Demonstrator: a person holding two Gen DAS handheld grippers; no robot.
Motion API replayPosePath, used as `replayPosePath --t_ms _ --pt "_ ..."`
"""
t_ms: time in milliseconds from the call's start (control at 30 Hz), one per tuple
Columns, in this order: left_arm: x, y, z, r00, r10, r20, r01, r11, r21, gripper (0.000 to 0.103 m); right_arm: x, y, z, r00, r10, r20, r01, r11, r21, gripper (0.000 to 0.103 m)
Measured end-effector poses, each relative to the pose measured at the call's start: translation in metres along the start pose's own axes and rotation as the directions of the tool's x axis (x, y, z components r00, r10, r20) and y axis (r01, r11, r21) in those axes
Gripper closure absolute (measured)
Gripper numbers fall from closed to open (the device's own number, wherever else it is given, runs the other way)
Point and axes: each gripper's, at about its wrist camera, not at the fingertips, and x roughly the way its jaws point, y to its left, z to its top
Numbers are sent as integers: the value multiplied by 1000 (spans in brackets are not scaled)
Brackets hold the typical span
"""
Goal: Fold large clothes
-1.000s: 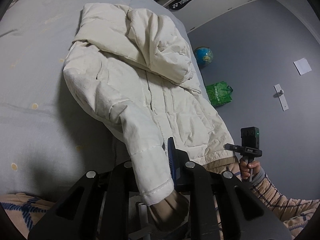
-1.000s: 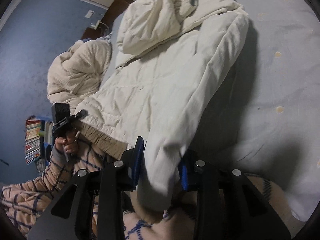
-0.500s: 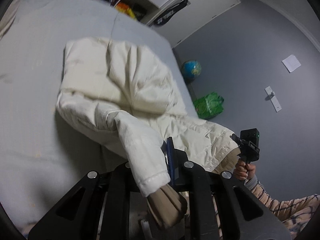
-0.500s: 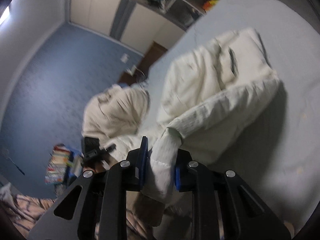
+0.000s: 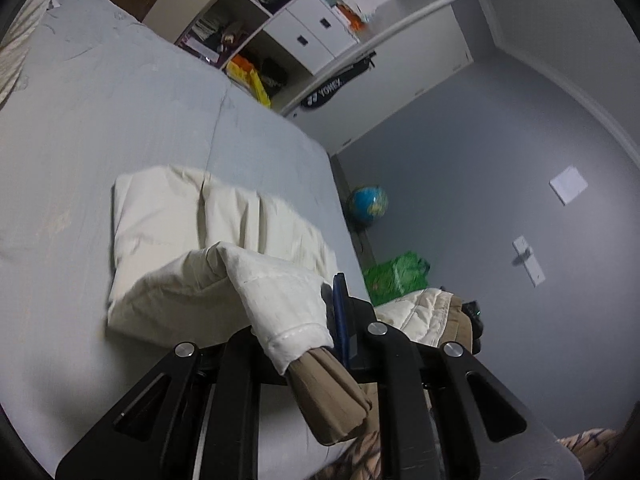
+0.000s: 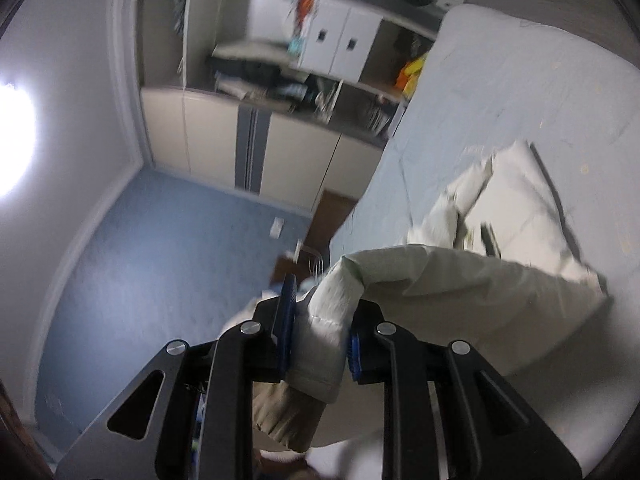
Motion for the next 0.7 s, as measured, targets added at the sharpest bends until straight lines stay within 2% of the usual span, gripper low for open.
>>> replayPosePath --t_ms 233,433,567,700 --pt "32 10 52 999 27 26 -28 1000 5 89 45 -24 49 997 -42 71 35 995 89 84" --pt "78 44 95 994 107 26 -106 994 -39 89 84 -60 79 983 -142 115 123 979 162 84" --pt "119 78 118 982 188 15 -185 977 -108 89 108 -86 94 966 -223 128 194 960 203 84" --pt "155 115 132 967 256 -21 -255 948 -189 89 130 -111 104 942 -310 126 275 931 240 84"
